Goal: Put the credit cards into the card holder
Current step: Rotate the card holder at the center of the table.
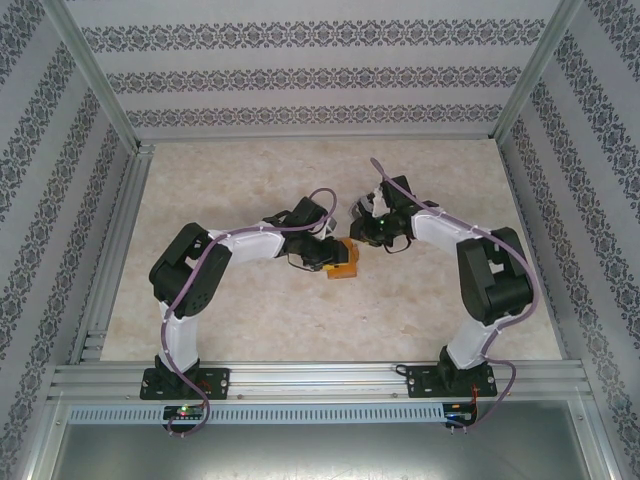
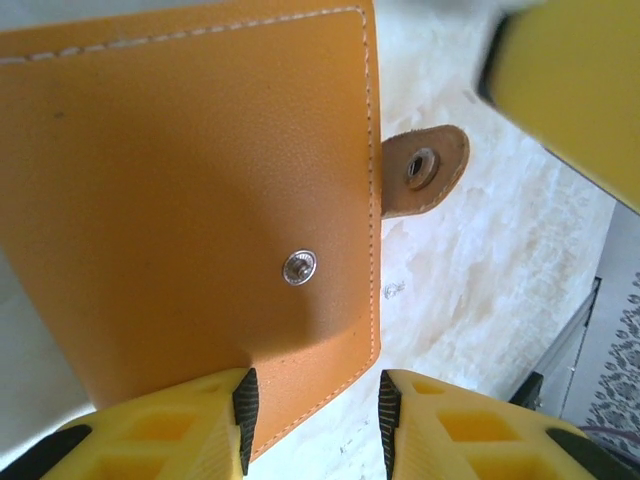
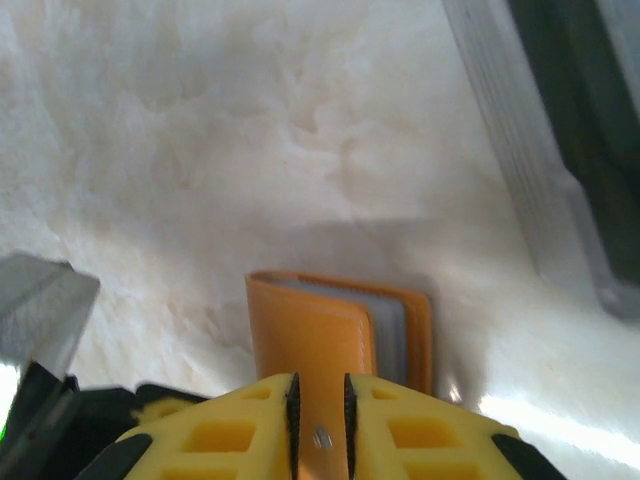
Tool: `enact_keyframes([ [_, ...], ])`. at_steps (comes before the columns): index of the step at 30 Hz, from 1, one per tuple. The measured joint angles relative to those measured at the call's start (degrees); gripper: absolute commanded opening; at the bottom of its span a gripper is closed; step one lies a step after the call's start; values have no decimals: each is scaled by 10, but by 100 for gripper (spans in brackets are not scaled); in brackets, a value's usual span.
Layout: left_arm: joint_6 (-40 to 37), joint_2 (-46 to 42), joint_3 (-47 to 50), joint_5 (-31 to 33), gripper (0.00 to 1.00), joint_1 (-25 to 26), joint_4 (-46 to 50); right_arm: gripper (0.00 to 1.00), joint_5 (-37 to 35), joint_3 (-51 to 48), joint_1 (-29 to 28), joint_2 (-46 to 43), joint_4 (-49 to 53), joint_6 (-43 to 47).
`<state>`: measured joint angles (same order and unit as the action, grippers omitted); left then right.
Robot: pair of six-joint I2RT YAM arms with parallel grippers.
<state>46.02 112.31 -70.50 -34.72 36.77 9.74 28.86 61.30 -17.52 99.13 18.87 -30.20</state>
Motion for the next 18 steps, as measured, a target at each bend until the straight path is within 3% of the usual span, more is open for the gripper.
enact_keyframes([
  [10,23,-70,-2,101,43,-3,0,32,-108,90,-39,-28,180,48],
  [18,41,-79,25,122,40,-40,-30,33,-141,150,-81,48,225,40],
])
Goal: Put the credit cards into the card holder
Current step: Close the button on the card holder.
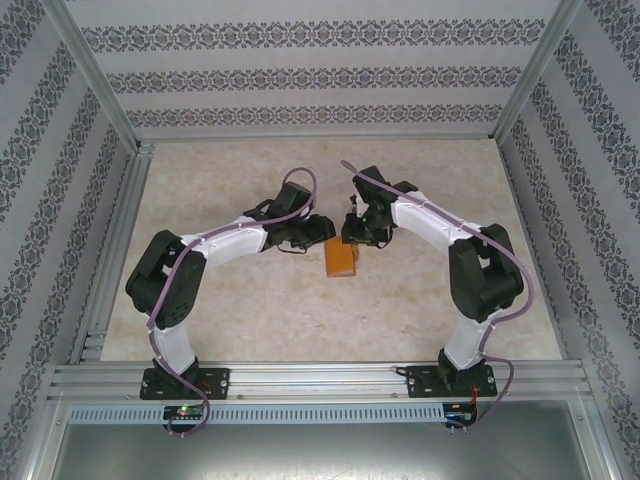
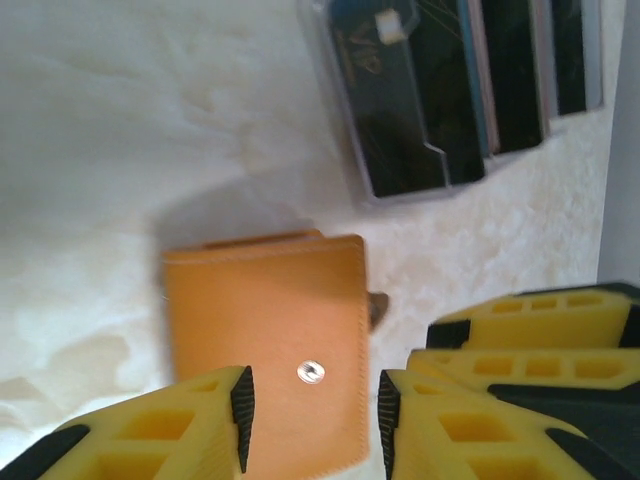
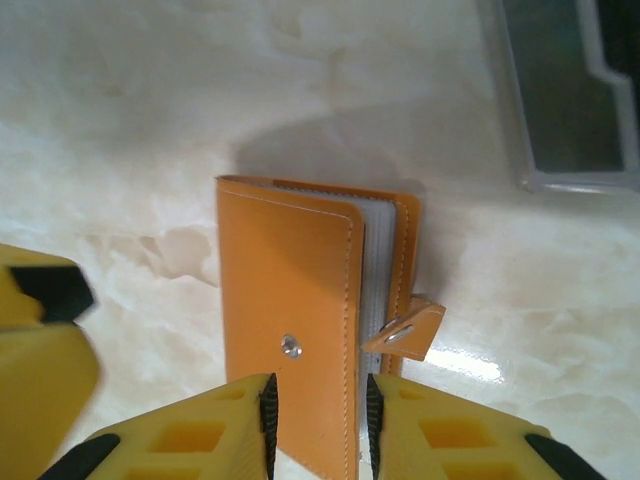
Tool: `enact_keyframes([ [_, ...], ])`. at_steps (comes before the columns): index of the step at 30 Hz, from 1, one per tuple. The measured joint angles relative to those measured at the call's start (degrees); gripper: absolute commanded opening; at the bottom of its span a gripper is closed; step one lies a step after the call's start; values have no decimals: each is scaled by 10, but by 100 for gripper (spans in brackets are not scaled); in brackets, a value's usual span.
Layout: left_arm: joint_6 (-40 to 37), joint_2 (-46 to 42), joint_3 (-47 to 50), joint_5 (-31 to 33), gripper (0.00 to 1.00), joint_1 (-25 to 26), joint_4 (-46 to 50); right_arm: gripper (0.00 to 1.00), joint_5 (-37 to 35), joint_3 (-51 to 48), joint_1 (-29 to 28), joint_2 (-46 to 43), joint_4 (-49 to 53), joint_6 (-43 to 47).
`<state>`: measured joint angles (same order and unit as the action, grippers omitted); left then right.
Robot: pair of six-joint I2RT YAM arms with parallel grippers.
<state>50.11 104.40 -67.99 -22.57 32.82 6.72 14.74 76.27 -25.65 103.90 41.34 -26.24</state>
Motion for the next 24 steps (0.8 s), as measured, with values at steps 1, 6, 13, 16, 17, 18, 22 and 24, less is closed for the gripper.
enact_keyframes([
  [1,3,0,10,1,40,-5,-5,33,-6,2,-1,9,3,-4],
  [6,5,25,13,-8,39,-17,-12,33,-29,10,-5,28,18,-21],
  [13,-16,94,-36,-38,38,-17,-4,33,-49,20,-6,36,27,-35],
  [16,-30,98,-40,-41,38,-17,5,33,-51,24,-9,44,29,-39],
  [17,-33,98,-42,-42,38,-17,7,33,-51,25,-11,47,28,-40],
  [18,-38,98,-45,-42,38,-17,12,33,-51,28,-12,50,28,-40],
  [22,-60,98,-61,-38,38,-17,36,33,-51,34,-15,56,28,-41],
  [24,-70,98,-67,-37,38,-17,46,32,-51,37,-15,59,28,-41],
])
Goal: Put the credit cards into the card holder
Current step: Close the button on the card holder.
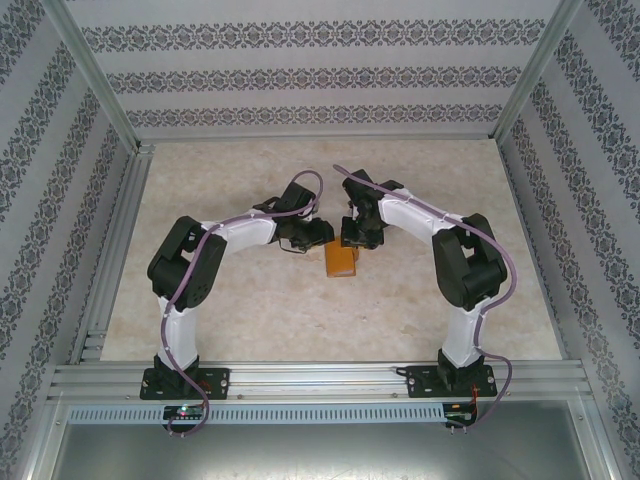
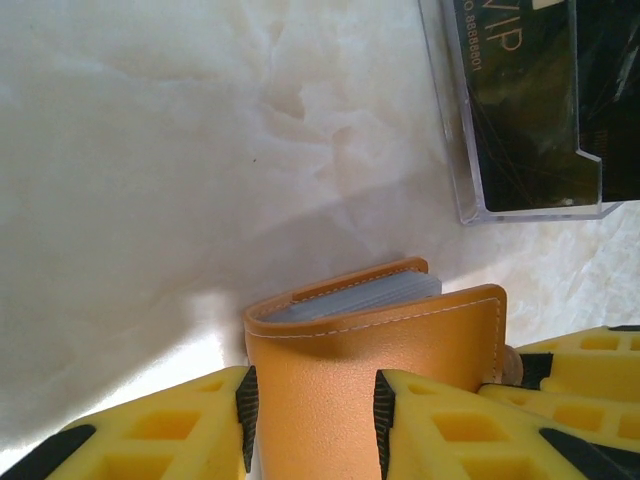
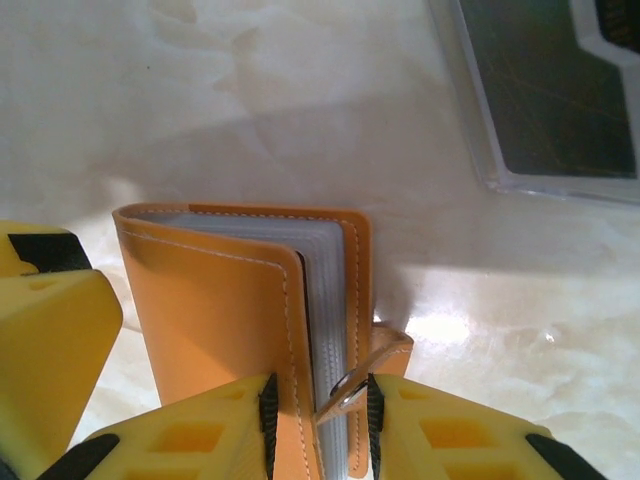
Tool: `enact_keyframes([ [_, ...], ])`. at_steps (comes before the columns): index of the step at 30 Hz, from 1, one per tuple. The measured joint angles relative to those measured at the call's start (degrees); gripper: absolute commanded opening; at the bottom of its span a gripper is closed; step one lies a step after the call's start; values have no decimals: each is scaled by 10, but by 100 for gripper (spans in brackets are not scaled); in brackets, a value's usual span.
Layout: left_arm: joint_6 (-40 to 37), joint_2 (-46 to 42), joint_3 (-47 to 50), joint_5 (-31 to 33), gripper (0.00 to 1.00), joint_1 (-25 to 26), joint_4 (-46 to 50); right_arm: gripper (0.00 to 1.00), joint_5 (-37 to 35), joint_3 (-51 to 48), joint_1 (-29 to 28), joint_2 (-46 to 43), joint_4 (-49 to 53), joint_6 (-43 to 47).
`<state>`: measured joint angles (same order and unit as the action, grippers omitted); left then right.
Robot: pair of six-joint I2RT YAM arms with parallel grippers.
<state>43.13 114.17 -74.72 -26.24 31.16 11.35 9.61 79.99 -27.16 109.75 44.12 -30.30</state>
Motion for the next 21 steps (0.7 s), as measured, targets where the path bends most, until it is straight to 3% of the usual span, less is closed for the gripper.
enact_keyframes([
  [15,-23,19,-8,5,39,14,31,25,-15,-17,4,4,1,0],
  [21,-25,21,-10,8,38,14,34,27,-19,-24,4,-1,3,1],
])
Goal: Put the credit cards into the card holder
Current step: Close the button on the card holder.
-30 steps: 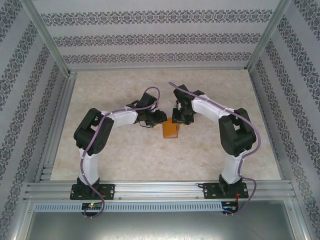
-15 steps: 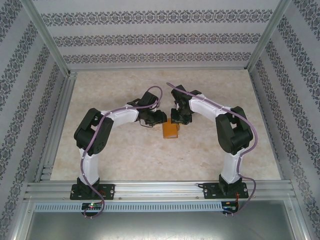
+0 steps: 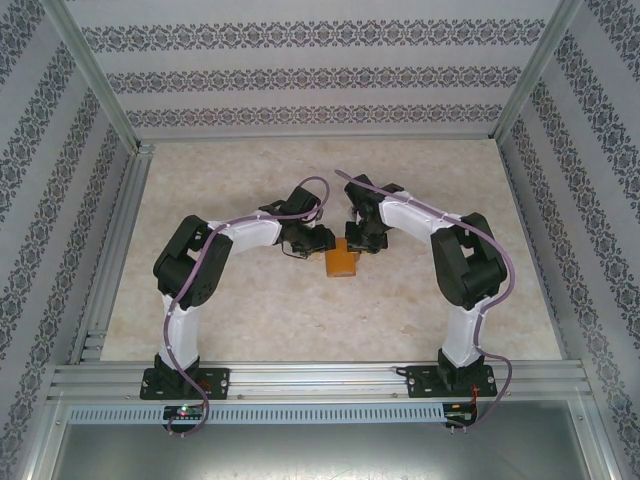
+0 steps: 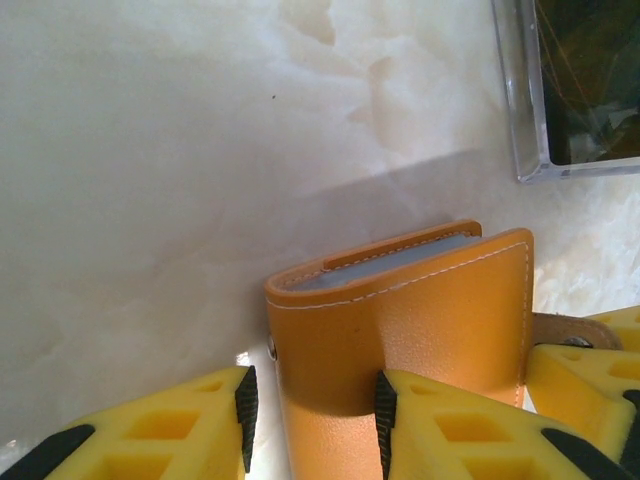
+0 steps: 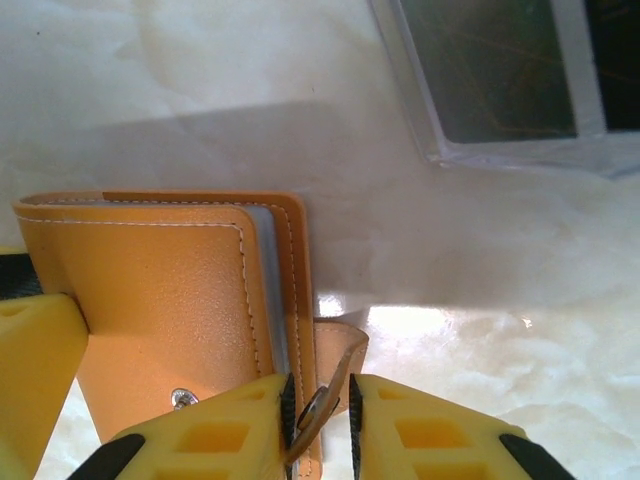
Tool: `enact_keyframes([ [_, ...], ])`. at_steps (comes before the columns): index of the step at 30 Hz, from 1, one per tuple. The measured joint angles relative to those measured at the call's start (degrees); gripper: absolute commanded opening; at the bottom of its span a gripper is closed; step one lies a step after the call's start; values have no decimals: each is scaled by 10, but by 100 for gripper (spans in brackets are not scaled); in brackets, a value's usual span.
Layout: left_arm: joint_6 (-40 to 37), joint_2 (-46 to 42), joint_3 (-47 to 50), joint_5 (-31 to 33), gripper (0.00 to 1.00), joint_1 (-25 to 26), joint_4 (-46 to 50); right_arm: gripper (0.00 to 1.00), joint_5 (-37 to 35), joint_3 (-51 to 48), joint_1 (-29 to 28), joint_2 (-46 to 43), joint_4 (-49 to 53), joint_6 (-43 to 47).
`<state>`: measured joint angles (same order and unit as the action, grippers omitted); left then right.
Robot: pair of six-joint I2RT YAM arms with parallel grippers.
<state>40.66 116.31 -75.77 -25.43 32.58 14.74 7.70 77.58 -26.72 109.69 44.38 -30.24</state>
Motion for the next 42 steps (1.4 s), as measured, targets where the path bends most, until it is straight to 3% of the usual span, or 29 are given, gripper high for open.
enact_keyframes([
  [10,-2,9,-12,0,38,0,6,27,-9,-1,8,-32,2,2],
  [27,-2,9,-12,0,38,1,6,29,-7,23,-5,-13,-1,2],
  [34,-2,9,-12,0,38,1,5,24,-6,23,-5,3,0,2],
  [42,-2,9,-12,-2,38,1,5,11,-9,23,-5,3,6,2],
])
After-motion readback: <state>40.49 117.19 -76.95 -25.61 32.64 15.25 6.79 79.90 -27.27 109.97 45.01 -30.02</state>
